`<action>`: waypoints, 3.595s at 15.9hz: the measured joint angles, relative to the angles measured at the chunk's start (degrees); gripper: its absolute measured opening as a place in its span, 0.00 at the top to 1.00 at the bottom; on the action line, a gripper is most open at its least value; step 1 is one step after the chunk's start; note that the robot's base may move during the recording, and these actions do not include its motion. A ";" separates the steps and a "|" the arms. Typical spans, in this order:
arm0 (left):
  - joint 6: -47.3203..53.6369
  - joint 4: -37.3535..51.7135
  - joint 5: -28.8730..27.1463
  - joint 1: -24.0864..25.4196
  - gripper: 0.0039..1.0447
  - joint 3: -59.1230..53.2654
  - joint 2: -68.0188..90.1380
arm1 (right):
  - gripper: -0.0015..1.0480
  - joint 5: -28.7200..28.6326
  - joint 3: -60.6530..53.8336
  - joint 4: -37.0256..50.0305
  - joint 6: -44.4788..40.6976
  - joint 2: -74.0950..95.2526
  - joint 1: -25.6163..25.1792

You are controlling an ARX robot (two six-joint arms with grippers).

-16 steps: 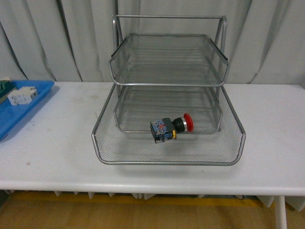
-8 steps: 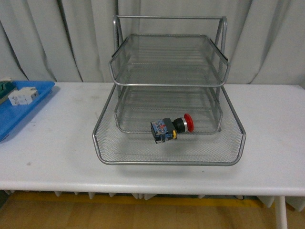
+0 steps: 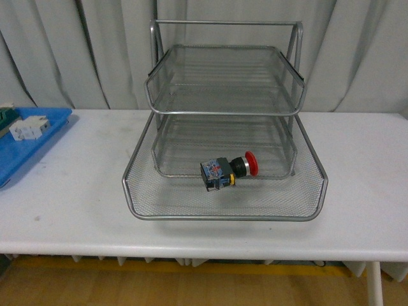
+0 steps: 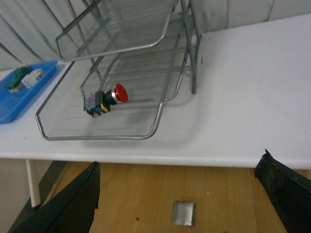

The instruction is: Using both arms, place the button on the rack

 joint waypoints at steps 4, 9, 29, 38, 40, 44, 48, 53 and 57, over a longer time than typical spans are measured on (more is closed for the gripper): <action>0.00 0.00 -0.02 0.00 0.06 0.00 0.00 | 0.30 3.82 6.54 11.32 1.75 32.70 9.07; 0.00 0.00 -0.02 0.00 0.06 0.00 0.00 | 0.87 7.37 18.86 16.61 8.63 61.72 20.92; 0.00 0.00 -0.02 0.00 0.06 0.00 0.00 | 0.98 19.76 71.19 1.31 0.63 94.29 27.78; 0.00 0.00 -0.02 0.11 0.06 0.00 0.00 | 0.98 21.55 59.60 11.02 0.39 86.09 24.55; 0.00 0.00 -0.02 0.11 0.06 0.00 0.00 | 0.96 24.74 50.29 21.57 -0.13 79.01 24.09; 0.00 0.04 -0.04 0.09 0.06 0.00 0.00 | 0.98 37.57 30.62 53.48 -6.73 72.85 21.97; 0.00 0.02 0.00 0.11 0.06 0.00 0.00 | 0.98 34.56 17.81 58.12 -8.68 58.51 16.33; 0.00 0.02 -0.02 0.11 0.06 0.00 0.00 | 0.98 29.46 6.08 55.01 -9.09 46.75 11.89; 0.00 0.02 -0.02 0.11 0.06 0.00 0.00 | 0.98 25.62 -1.31 46.66 -9.09 30.56 7.98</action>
